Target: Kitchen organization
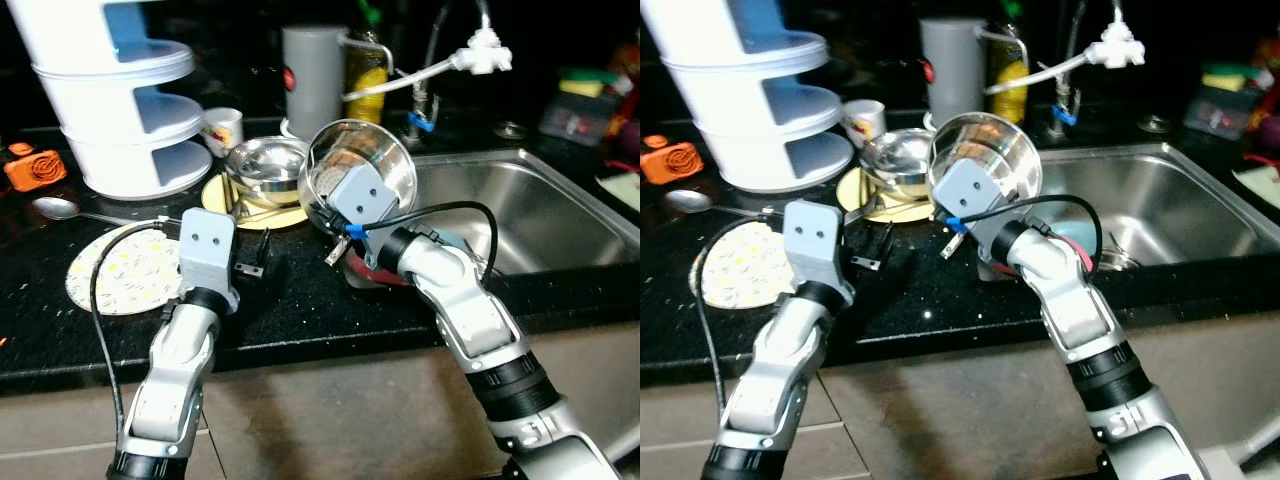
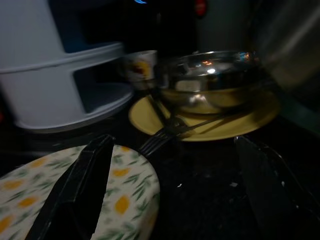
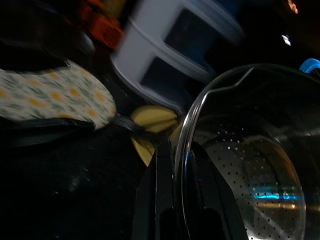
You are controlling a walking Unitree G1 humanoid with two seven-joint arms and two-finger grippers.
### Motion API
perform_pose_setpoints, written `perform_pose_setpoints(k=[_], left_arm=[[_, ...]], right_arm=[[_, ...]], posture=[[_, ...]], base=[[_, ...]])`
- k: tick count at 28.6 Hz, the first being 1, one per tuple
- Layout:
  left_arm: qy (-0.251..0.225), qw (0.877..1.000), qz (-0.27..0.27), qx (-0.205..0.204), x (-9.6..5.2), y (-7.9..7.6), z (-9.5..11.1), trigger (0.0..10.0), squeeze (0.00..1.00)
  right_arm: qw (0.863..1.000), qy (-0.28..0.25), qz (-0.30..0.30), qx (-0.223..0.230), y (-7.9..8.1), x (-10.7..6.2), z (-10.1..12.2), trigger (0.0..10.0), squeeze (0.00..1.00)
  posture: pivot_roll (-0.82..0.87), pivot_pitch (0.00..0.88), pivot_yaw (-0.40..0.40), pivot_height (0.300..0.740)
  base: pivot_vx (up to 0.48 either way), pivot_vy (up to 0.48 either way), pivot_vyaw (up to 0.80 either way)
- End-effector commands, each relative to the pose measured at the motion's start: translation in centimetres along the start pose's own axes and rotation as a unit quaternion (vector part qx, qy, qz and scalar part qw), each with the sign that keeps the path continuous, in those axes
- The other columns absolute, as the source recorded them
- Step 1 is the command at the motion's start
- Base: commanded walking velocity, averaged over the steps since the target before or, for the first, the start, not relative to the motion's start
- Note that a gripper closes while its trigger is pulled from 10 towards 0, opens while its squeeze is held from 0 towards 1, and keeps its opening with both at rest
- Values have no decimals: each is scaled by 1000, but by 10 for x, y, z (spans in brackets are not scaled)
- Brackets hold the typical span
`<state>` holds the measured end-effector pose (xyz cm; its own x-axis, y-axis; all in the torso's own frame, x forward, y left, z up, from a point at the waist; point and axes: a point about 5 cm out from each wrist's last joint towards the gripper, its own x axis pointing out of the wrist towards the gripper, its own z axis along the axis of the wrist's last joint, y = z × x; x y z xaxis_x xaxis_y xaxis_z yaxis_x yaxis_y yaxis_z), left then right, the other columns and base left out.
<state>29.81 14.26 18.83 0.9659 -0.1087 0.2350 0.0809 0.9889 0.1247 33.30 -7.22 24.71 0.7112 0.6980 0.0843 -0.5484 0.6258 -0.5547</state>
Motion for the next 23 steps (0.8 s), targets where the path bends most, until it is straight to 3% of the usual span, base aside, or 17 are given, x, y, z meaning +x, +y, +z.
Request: perform_pose_setpoints(k=[1,14,23], left_arm=[[2,1000,-11,-6,1,-5,0,10000,0],[2,1000,-13,-8,1,-7,0,10000,0],[4,1000,2,-15,2,-6,-1,10000,0]], right_arm=[[999,0,-27,-18,-12,-4,1,10000,0],[999,7,-20,-32,-10,-4,-1,10000,0],[999,16,-18,-44,-10,-4,-4,10000,0]], posture=[[39,0,-23,740],[34,0,-22,740],[33,0,-24,740]], base=[[0,-360,0],[0,-359,0],[0,0,0]])
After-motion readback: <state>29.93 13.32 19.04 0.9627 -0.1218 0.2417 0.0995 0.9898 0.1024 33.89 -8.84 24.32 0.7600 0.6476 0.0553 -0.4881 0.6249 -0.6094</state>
